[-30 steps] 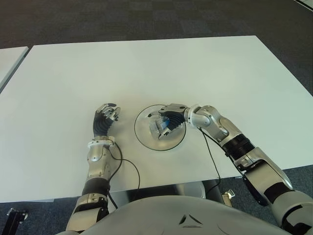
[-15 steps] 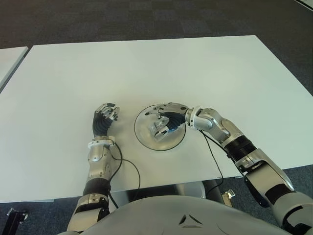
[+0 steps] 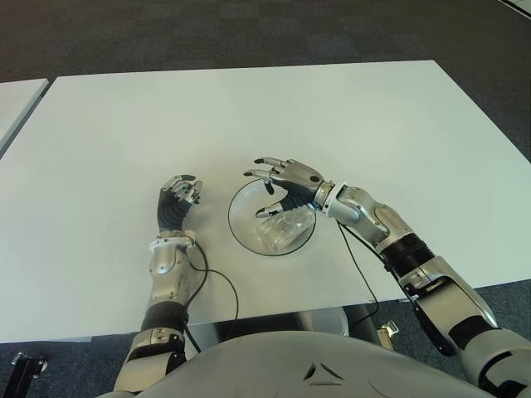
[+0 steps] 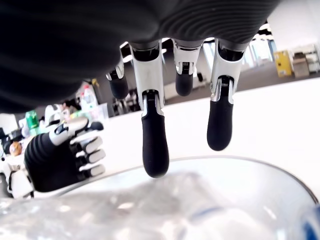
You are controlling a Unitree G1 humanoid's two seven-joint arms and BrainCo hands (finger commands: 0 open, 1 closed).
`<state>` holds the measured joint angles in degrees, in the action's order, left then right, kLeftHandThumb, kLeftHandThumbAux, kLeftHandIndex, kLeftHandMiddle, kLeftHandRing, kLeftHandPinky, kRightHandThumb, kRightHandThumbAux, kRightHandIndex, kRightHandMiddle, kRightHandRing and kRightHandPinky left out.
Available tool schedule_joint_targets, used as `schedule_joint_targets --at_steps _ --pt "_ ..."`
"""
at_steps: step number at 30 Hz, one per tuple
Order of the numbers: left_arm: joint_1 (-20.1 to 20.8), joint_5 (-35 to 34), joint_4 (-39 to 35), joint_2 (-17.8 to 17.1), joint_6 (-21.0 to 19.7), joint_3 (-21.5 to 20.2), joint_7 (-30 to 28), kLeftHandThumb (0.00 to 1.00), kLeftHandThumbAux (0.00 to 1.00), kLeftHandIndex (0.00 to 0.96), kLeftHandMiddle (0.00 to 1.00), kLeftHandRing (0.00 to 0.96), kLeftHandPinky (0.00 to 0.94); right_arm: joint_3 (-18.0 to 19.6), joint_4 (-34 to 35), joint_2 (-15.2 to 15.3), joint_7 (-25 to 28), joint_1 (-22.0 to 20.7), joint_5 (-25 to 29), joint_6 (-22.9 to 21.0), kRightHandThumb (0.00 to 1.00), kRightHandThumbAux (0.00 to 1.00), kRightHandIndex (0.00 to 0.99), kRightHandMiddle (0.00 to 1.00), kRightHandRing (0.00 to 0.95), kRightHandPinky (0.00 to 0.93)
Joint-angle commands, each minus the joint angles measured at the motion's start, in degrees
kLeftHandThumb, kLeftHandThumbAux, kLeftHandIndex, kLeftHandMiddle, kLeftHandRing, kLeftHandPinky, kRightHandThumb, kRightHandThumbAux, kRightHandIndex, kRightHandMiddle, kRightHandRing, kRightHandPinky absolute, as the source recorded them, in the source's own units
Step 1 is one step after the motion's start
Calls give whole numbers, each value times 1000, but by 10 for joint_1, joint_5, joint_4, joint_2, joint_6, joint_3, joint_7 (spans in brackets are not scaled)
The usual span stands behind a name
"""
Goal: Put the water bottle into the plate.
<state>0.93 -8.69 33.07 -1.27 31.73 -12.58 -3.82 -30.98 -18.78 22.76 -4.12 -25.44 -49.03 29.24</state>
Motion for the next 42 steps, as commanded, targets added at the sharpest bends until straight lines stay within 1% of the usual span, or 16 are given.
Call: schedule_joint_targets --at_steps 1,6,11,12,15,16,18,22,26,29,31,33,36,38,40,42 --pt "-5 5 11 1 -5 1 6 708 713 436 679 664 650 -6 -2 -8 -143 7 -71 -1 431 163 0 0 0 0" --pt "-4 4 17 -1 5 2 -3 708 713 436 683 667 657 -10 -20 -15 -244 3 -99 7 391 175 0 0 0 0" --pt "-2 2 22 -5 15 5 -12 708 714 436 688 674 668 -19 -38 -17 -322 -4 -121 11 345 197 0 0 0 0" --pt "-3 1 22 -6 15 6 -16 708 714 436 688 675 669 -23 -44 -16 -358 -6 -134 11 330 206 0 0 0 0" --pt "-4 0 20 -8 12 7 -20 708 715 435 690 679 673 -38 -63 -11 -444 -9 -168 10 247 262 0 0 0 0" --pt "-4 0 18 -9 10 7 -20 708 715 435 689 678 670 -43 -69 -10 -462 -9 -176 9 206 294 0 0 0 0" --pt "-6 2 16 -10 9 7 -20 707 715 435 689 679 670 -59 -87 -5 -524 -11 -209 -6 161 334 0 0 0 0" --pt "-6 2 14 -10 6 7 -20 707 714 435 689 680 670 -78 -116 -8 -600 -27 -243 -28 103 397 0 0 0 0" --pt "-7 2 12 -9 -1 7 -16 707 714 436 688 678 665 -94 -157 -15 -663 -49 -254 -31 77 431 0 0 0 0" --pt "-6 3 12 -8 -3 6 -13 707 714 436 686 675 657 -101 -192 -25 -713 -64 -249 -24 65 458 0 0 0 0" --pt "-6 3 12 -8 -2 6 -13 707 714 436 687 675 657 -106 -208 -29 -734 -71 -244 -20 63 474 0 0 0 0" --pt "-6 4 13 -8 1 6 -13 707 714 436 688 677 660 -107 -221 -36 -760 -75 -237 -17 64 481 0 0 0 0" --pt "-5 4 14 -9 5 7 -16 707 714 436 692 680 668 -101 -253 -49 -799 -92 -216 1 69 492 0 0 0 0" --pt "-4 5 15 -9 7 7 -17 707 714 436 694 683 673 -91 -251 -53 -801 -105 -199 10 73 497 0 0 0 0" --pt "-4 6 15 -10 8 8 -18 707 715 436 696 686 676 -68 -245 -61 -793 -122 -155 48 75 492 0 0 0 0" --pt "-4 6 16 -10 9 9 -20 707 715 435 697 686 677 -50 -248 -67 -788 -128 -115 90 86 482 0 0 0 0"
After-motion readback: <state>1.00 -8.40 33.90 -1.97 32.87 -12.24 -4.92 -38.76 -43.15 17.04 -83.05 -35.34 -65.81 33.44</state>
